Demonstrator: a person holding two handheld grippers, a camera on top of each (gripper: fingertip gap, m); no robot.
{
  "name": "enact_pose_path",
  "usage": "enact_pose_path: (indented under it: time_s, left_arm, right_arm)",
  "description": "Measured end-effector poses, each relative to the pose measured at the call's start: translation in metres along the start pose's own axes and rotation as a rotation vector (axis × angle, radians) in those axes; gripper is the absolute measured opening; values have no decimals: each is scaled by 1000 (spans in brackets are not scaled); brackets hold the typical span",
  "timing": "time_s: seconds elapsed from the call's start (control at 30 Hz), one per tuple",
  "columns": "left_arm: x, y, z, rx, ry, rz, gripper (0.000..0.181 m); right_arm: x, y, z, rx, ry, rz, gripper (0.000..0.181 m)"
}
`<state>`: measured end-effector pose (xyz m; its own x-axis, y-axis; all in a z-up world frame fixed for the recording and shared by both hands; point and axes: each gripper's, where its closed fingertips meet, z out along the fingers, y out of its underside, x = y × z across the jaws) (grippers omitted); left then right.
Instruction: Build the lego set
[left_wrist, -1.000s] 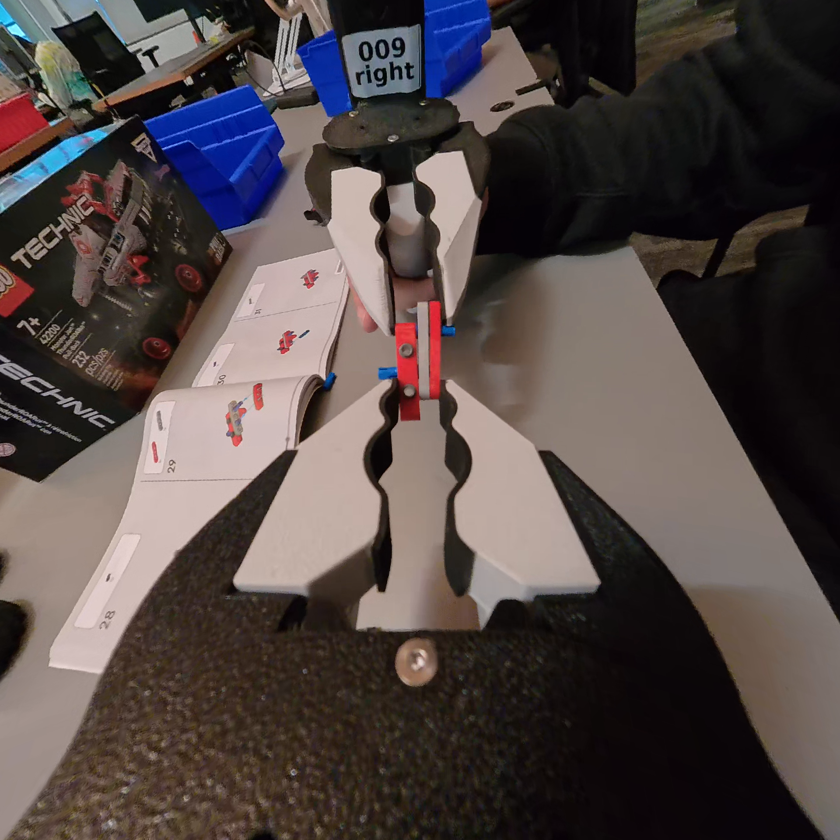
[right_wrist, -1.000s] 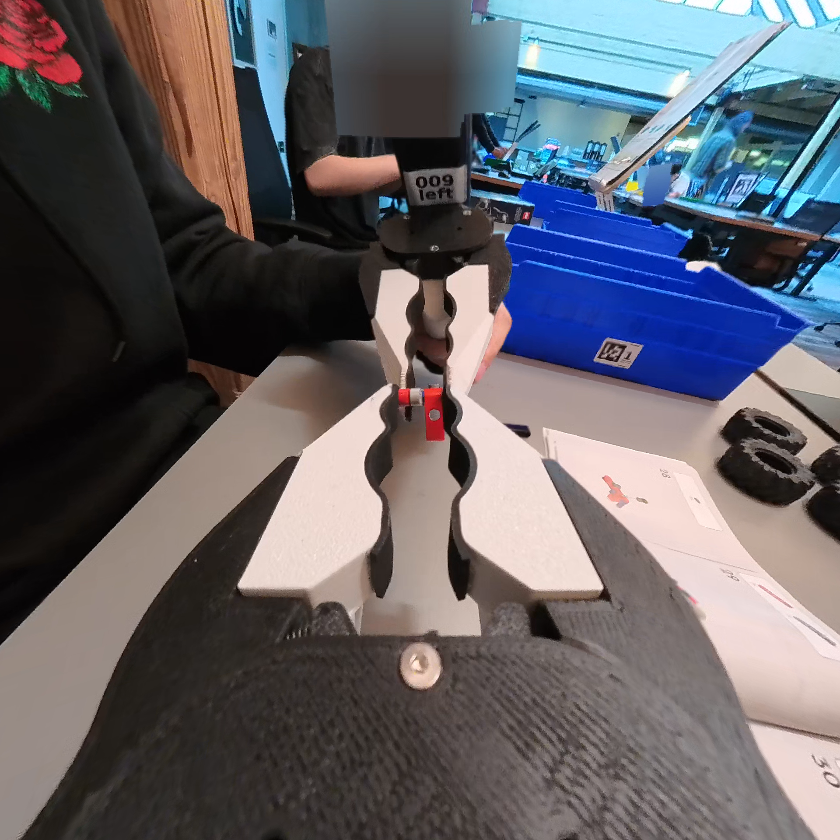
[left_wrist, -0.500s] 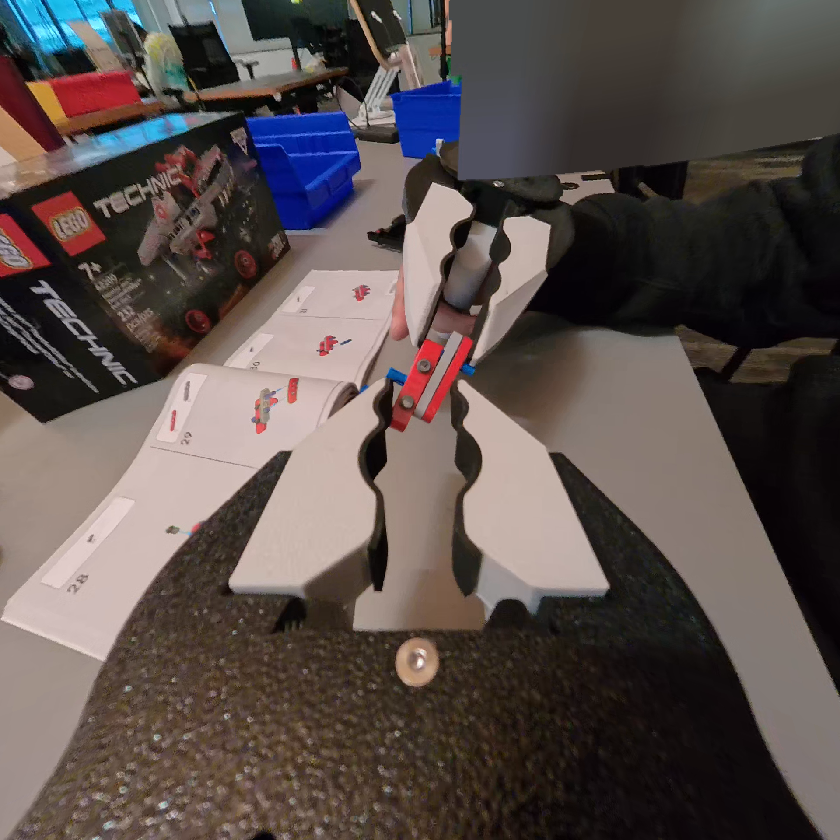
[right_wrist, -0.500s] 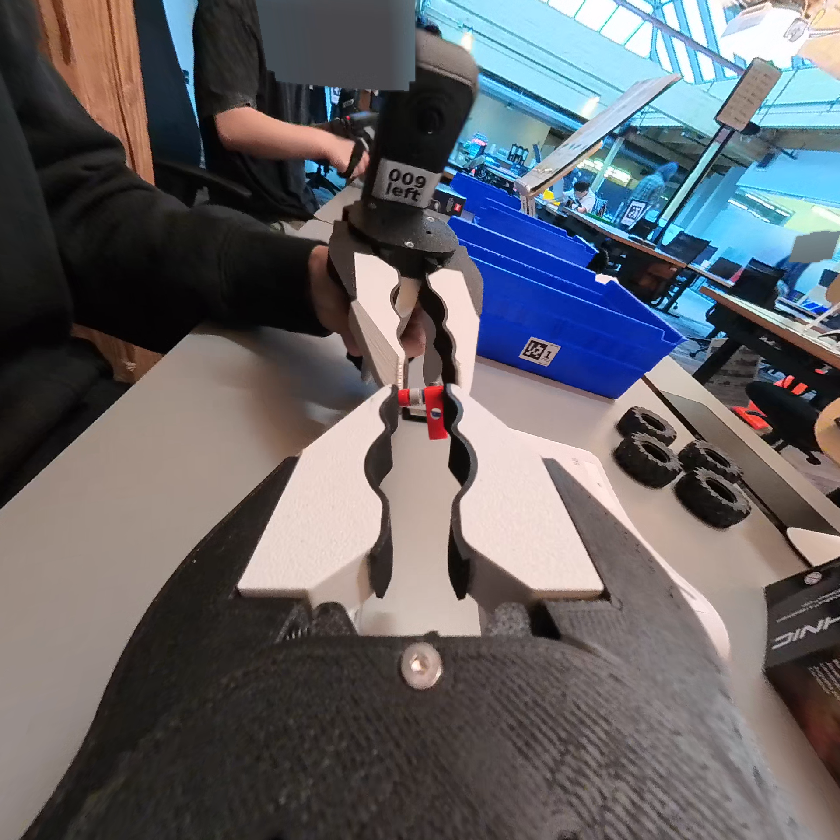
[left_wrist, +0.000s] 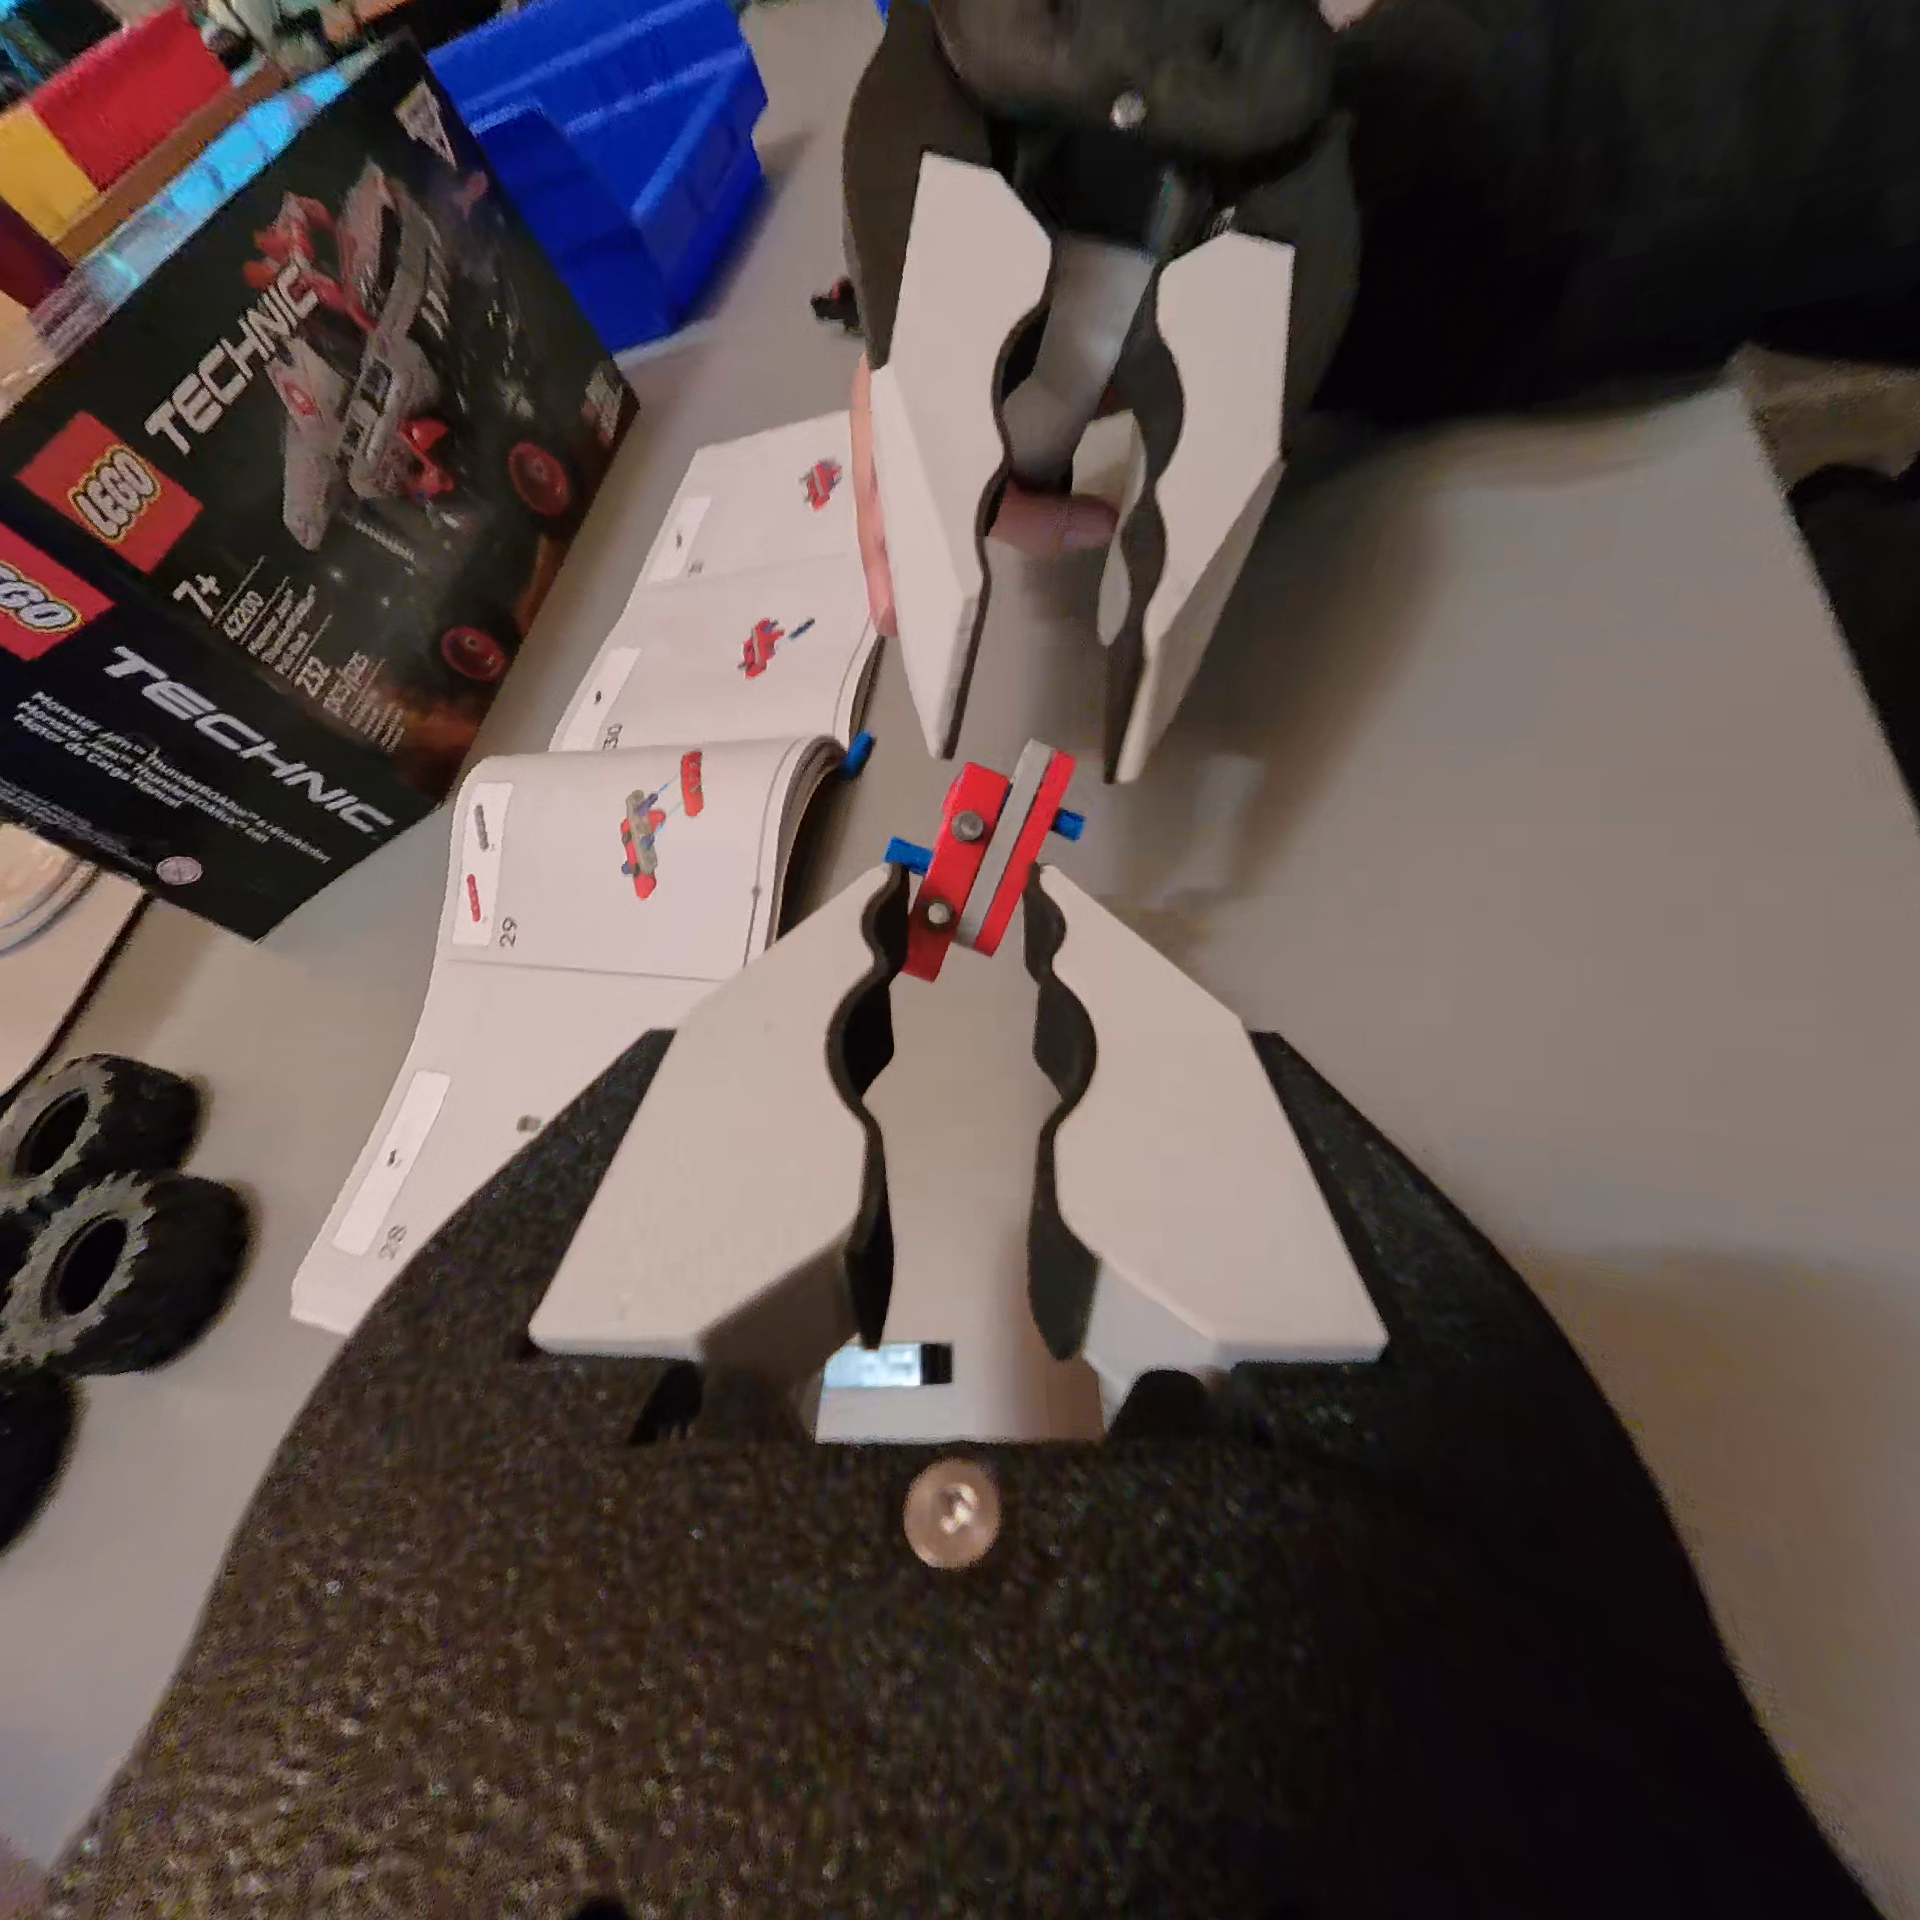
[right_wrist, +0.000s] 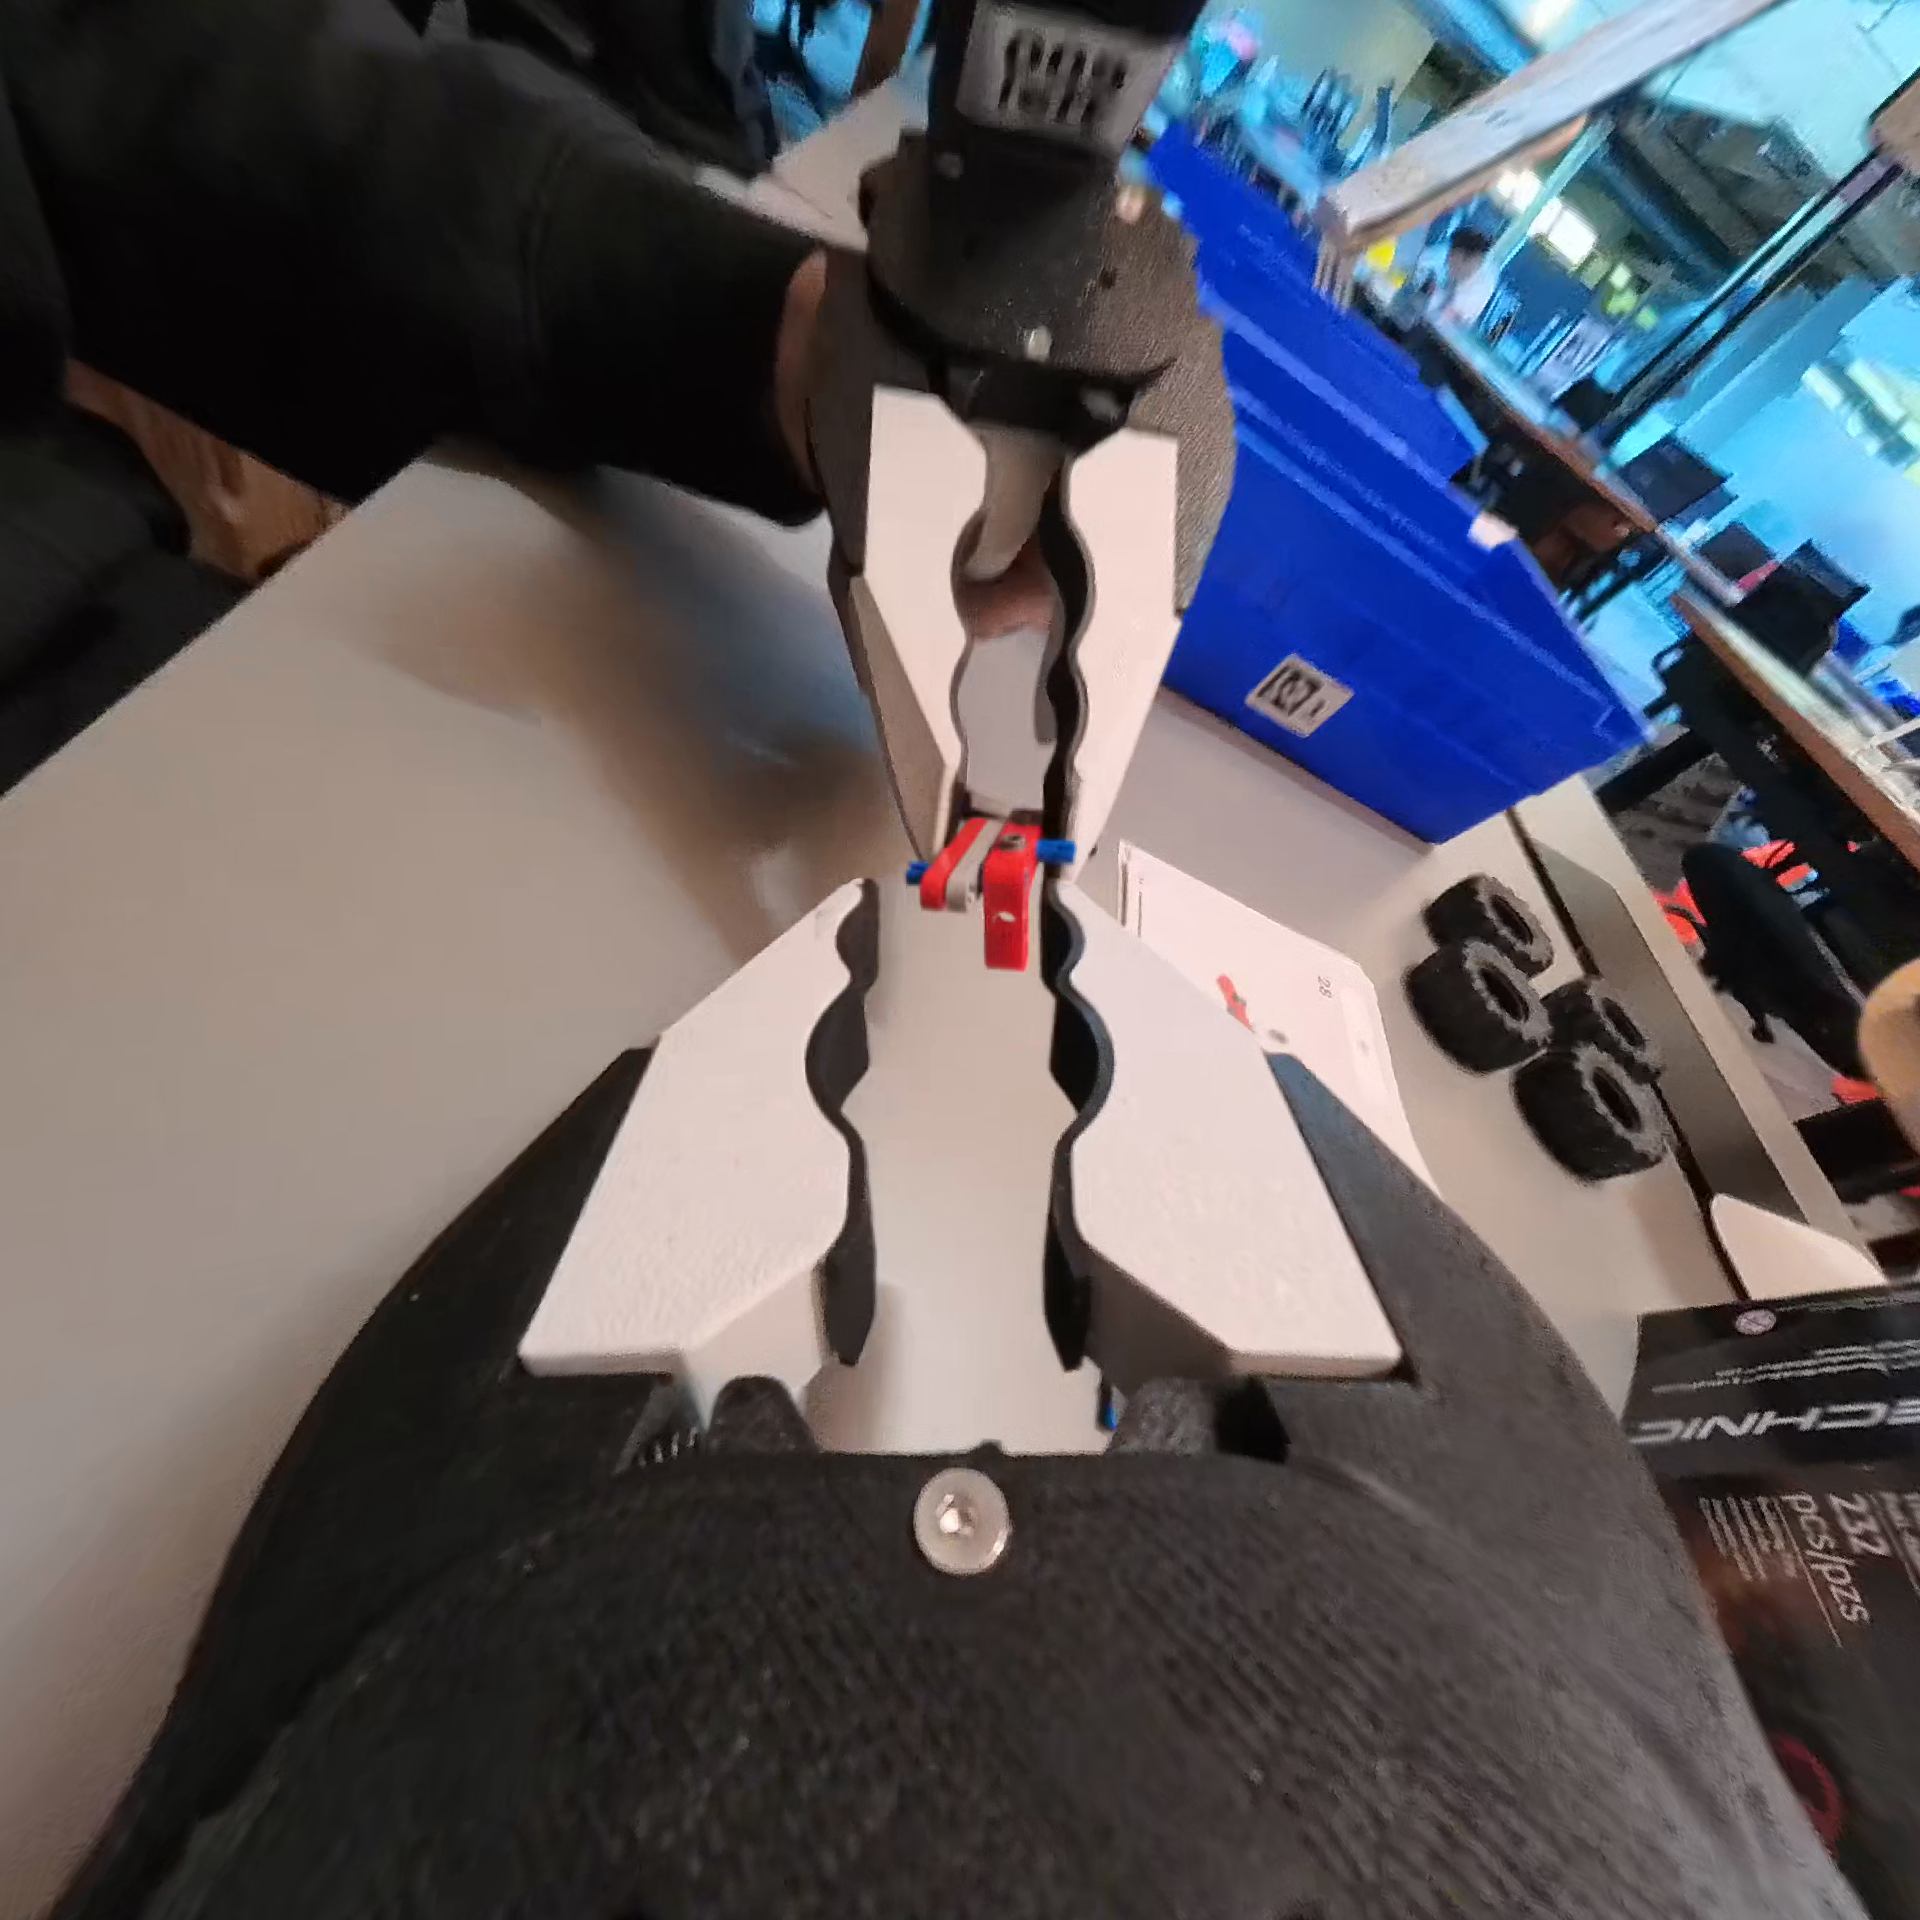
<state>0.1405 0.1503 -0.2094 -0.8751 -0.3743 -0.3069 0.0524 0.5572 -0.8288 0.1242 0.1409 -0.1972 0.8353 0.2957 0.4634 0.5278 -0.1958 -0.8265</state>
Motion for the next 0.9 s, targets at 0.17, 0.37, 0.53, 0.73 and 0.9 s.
enact_pose_path:
  time_s: [0.17, 0.37, 0.53, 0.73, 0.9]
  left_arm:
    - [5, 2, 6, -42, 13, 23, 19]
    - [-4, 14, 7, -162, -64, 76, 18]
    - [-4, 19, 9, -190, -68, 92, 18]
    - [-4, 24, 9, -210, -64, 103, 17]
    - [-4, 29, 12, -235, -66, 104, 17]
  right_arm:
    - [-1, 21, 10, -166, 17, -78, 18]
    - [4, 22, 9, -174, 48, -89, 21]
    - [2, 26, 13, -218, 49, -133, 18]
    - [2, 31, 16, -282, 62, -211, 18]
    - [2, 38, 17, -352, 68, -246, 18]
